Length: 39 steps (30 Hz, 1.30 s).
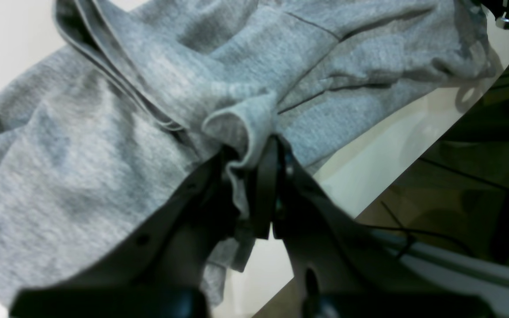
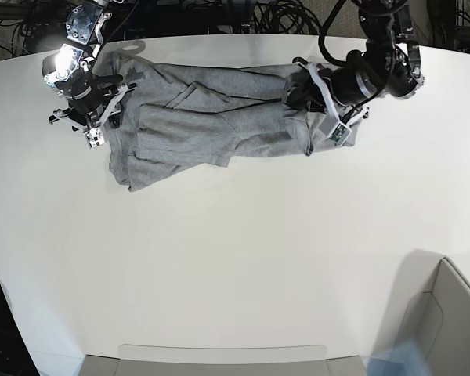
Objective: Fold the T-shirt properly
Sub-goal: 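Fold the held strip end inward toward the right gripper with the left gripper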
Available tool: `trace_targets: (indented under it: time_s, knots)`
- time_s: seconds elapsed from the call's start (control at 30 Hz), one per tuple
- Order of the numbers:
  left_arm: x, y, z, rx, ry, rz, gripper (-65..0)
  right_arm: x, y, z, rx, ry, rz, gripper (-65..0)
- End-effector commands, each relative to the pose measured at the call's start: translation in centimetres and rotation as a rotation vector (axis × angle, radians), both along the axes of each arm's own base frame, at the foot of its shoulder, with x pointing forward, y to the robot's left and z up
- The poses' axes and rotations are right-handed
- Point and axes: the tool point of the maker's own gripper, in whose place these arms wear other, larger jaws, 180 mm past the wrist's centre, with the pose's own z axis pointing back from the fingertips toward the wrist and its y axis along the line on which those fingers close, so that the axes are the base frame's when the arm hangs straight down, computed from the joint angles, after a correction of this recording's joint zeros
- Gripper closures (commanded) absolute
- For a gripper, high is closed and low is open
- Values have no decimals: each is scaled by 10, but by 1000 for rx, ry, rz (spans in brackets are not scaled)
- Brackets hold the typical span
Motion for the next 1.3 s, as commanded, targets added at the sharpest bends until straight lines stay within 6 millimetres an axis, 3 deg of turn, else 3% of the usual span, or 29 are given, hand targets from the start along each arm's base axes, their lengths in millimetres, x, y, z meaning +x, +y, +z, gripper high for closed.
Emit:
trace_targets:
  time_s: [0.0, 0.13, 0.33, 0.53, 0.6, 0.83, 0.97, 1.13, 1.27]
  knots:
    - [10, -4, 11, -27, -43, 4, 0, -1, -1, 1, -16, 11, 14, -204]
    - [22, -4, 17, -40, -47, 41, 0, -1, -1, 1, -16, 11, 14, -204]
    - [21, -4, 16, -39, -30, 49, 0, -2, -1, 1, -16, 12, 15, -204]
    - [15, -9, 13, -37, -17, 24, -259, -2, -1, 1, -16, 12, 15, -204]
    - [15, -11, 14, -43, -18, 19, -290, -1, -1, 1, -16, 11, 14, -204]
    - [18, -14, 26, -119, -43, 25, -199, 0, -1, 1, -16, 9, 14, -204]
    - [29, 17, 32, -123, -64, 137, -117, -1, -2, 1, -17, 9, 13, -204]
    - [25, 30, 11, -121, 8, 177, -67, 0, -3, 2, -14, 4, 8, -204]
    - [16, 25, -14, -137, 97, 157, -65, 6, -2, 15, -24, -33, 9, -204]
